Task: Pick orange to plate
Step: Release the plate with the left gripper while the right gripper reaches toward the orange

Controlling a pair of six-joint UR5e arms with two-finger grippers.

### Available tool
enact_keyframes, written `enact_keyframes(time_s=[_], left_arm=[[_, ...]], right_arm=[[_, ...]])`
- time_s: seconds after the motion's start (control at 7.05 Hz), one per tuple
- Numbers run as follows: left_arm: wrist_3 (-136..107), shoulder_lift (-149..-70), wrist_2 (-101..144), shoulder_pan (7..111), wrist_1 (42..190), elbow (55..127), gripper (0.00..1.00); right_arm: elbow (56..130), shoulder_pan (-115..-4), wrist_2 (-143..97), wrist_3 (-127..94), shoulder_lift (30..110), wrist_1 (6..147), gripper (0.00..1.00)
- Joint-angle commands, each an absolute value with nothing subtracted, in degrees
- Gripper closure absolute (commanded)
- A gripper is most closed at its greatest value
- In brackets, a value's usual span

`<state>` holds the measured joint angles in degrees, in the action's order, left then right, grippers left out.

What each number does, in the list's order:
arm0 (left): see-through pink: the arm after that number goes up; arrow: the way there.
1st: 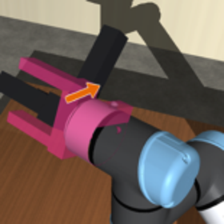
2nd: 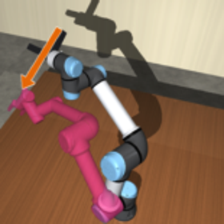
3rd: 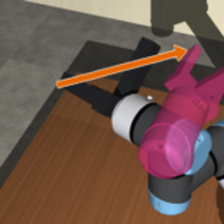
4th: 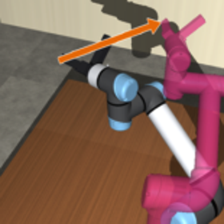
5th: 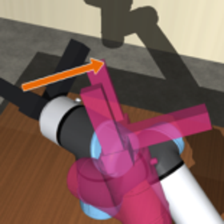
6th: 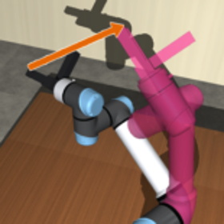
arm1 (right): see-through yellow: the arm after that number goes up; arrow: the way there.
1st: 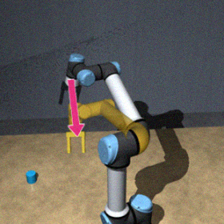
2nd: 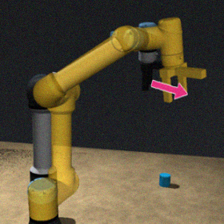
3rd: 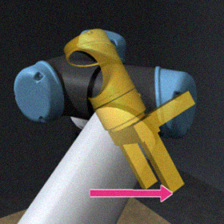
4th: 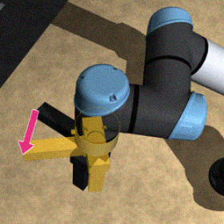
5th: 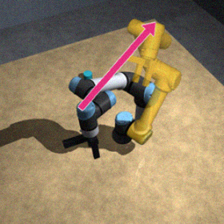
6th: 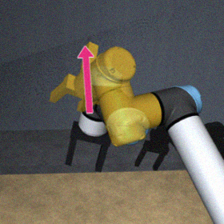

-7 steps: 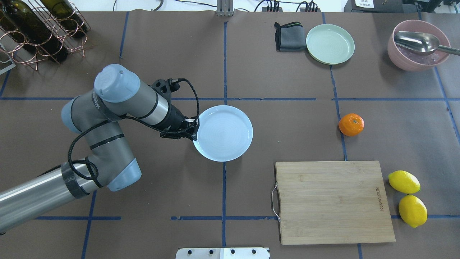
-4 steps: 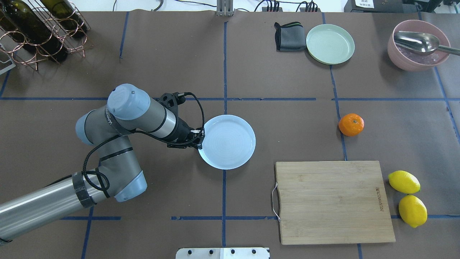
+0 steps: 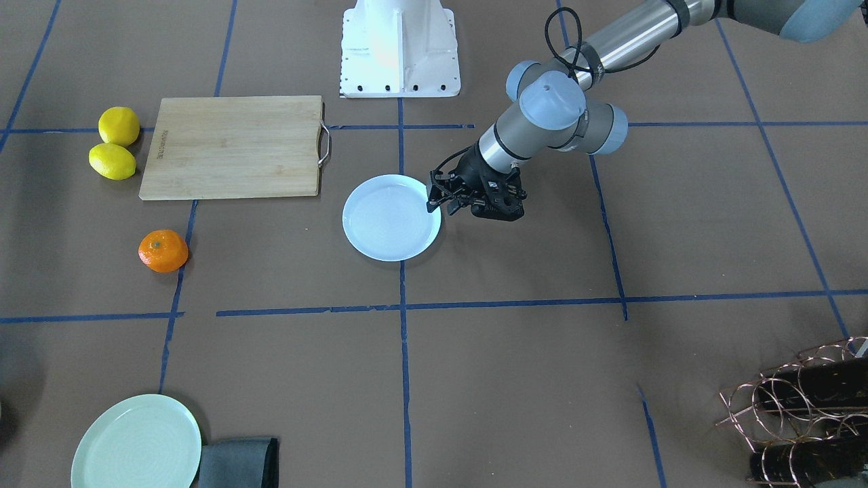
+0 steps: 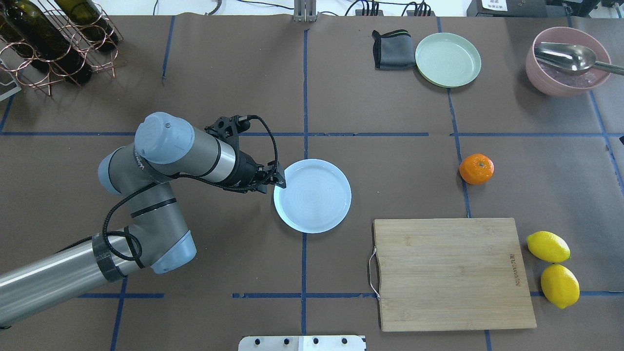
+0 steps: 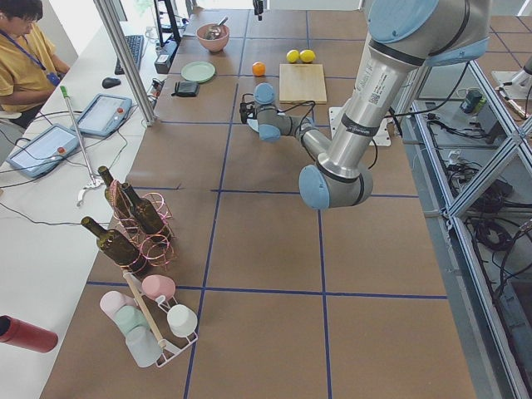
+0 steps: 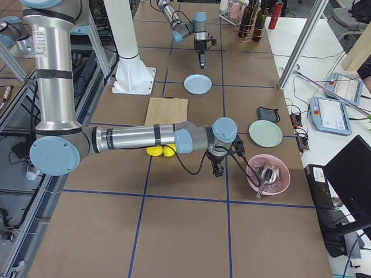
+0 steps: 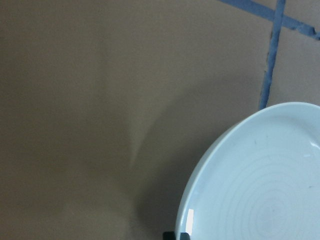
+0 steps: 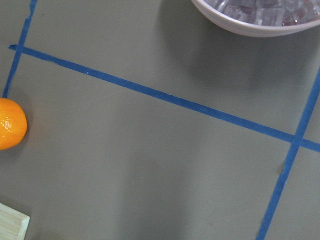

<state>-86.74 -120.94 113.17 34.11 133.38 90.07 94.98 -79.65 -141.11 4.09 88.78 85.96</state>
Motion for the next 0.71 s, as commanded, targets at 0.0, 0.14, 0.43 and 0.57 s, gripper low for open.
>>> enact_keyframes(time_s=[0.0, 0.14, 0.43, 0.57], left_arm=[[-87.98, -117.8, 111.88, 38.57, 133.16, 92.72, 0.04], [-83.11, -114.12, 112.84, 39.54, 133.42, 93.33, 0.09], [-63.19, -107.88, 118.61, 43.56, 132.98, 93.17, 0.09], [-52.23, -105.32, 120.83, 46.9, 132.89, 92.55, 0.09]], right_arm=[[95.36, -75.44, -141.68, -2.57, 86.85, 85.61, 0.0], [96.06, -70.8, -141.16, -14.12, 86.05, 80.21, 0.0], [96.41, -60.7, -132.51, -39.6, 85.0, 62.75, 0.0], [96.5, -56.12, -127.32, -47.99, 83.77, 59.71, 0.0]])
